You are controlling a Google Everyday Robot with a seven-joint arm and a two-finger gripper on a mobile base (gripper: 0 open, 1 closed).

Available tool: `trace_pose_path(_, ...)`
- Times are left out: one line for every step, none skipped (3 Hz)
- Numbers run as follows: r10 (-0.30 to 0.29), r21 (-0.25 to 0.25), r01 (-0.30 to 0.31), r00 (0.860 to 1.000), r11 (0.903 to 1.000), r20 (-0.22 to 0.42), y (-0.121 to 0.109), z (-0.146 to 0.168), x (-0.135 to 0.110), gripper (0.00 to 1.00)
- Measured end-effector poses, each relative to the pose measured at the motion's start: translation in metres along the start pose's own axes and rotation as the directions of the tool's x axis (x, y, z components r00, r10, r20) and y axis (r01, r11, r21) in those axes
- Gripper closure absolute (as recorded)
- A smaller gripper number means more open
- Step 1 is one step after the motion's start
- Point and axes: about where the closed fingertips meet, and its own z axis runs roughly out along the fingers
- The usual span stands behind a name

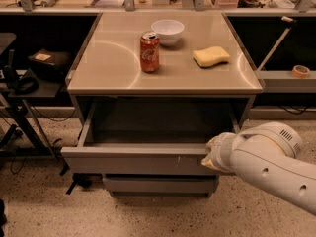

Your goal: Open top drawer

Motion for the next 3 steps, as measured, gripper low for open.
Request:
trace_pose_path(0.002, 0.002, -0.002, 1.000, 1.0000, -0.006, 0.0072, -0.0063, 0.0052, 1.00)
trace_pose_path(0.002, 0.002, -0.002, 1.000, 1.0000, -0.006, 0.0080, -0.0072, 0.0053, 1.00)
trace_pose_path(0.003, 0.004, -0.003, 1.000, 1.0000, -0.012, 0.0153, -0.0131, 0.0102, 1.00)
